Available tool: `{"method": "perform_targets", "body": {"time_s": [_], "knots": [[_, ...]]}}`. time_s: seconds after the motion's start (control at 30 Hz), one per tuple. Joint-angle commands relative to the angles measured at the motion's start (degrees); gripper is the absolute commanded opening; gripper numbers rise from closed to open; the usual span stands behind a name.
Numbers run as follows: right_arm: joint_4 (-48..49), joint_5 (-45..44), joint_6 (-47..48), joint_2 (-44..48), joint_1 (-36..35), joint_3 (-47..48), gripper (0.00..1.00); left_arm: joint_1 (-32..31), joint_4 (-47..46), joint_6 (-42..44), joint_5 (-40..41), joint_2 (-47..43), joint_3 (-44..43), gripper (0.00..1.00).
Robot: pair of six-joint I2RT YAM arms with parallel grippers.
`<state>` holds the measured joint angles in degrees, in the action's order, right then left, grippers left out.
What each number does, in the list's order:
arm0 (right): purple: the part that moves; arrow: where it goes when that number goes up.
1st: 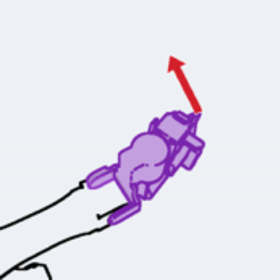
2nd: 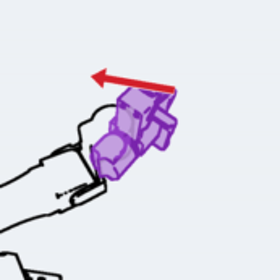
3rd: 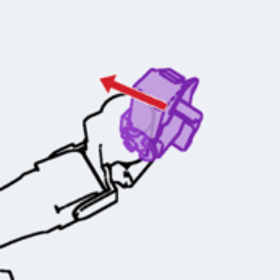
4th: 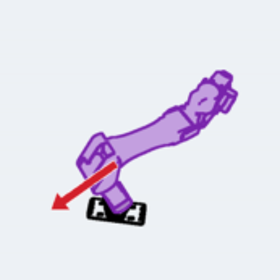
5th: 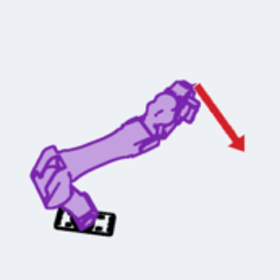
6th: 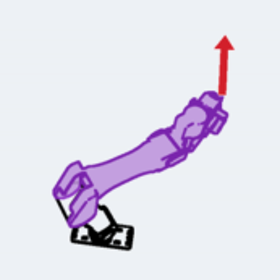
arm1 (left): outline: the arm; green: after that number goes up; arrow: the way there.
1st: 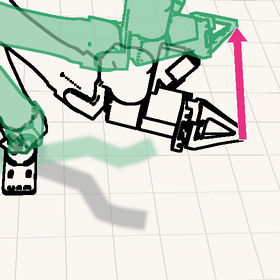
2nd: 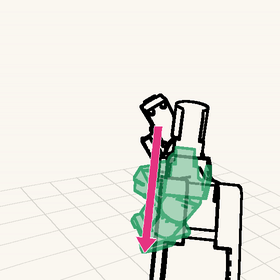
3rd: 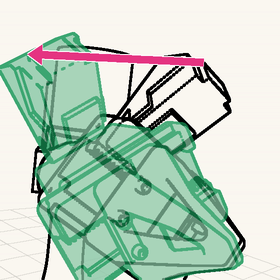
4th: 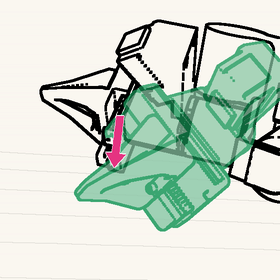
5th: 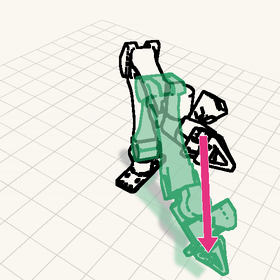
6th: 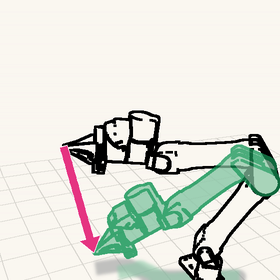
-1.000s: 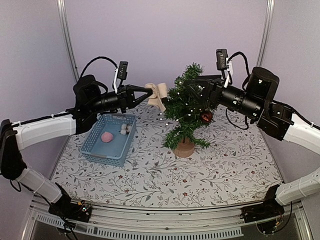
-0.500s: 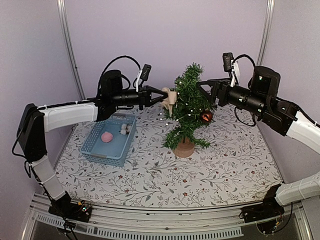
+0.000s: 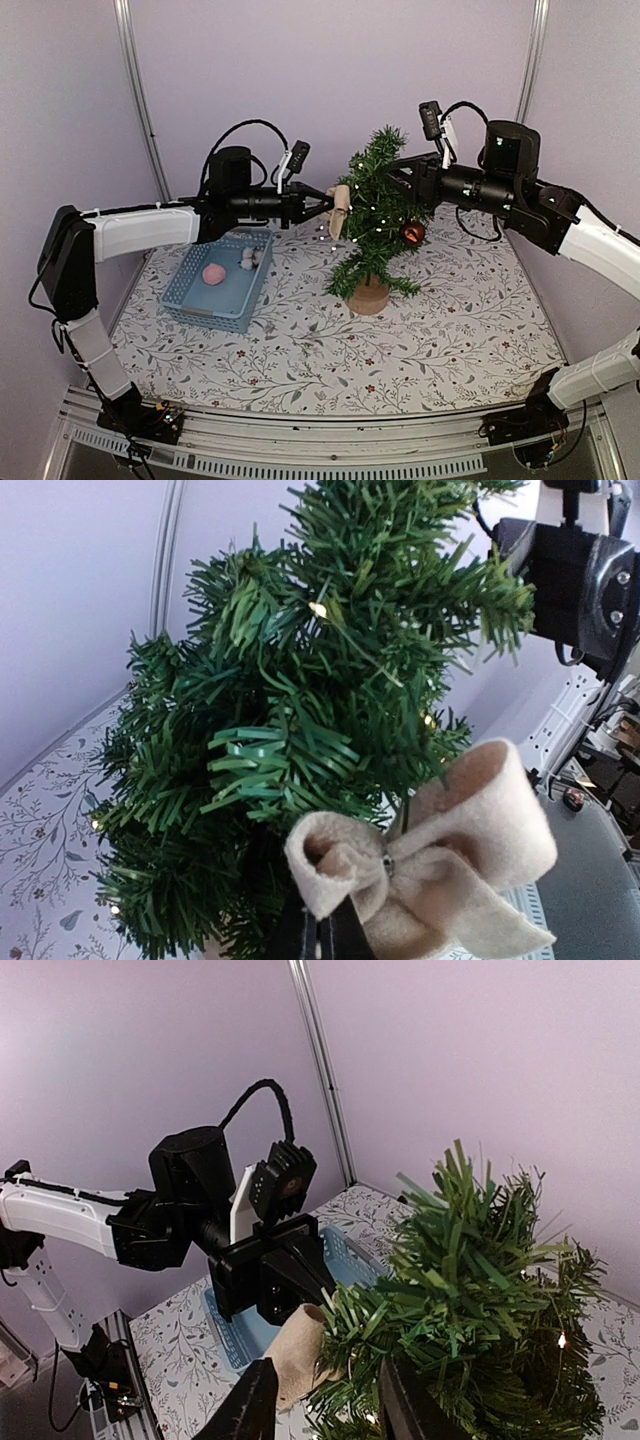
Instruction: Decorate the small christmas tree
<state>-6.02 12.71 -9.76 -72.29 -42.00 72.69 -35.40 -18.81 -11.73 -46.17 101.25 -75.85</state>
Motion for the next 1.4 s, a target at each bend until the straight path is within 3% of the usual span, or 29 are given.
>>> {"method": "perform_targets", "body": {"time_s": [0.0, 0.43, 0.93, 1.37], "knots": [[-0.7, 3.6, 1.2, -1.0, -0.6, 2.0, 0.37, -0.7, 1.1, 2.0, 1.3, -0.7, 0.3, 0.00], [-9.5, -11.9, 9.1, -9.7, -11.0, 13.6, 0.29, -2.0, 3.0, 3.5, 2.9, 0.7, -2.3, 0.00], [-20.5, -28.8, 4.7, -21.8, -14.9, 23.8, 0.28, -2.1, 2.4, 3.4, 2.8, 0.6, -2.8, 0.00], [-29.0, -36.9, -0.3, -21.1, -14.9, 21.0, 0.26, -2.1, 1.5, 3.3, 1.9, 0.9, -2.1, 0.00]]}}
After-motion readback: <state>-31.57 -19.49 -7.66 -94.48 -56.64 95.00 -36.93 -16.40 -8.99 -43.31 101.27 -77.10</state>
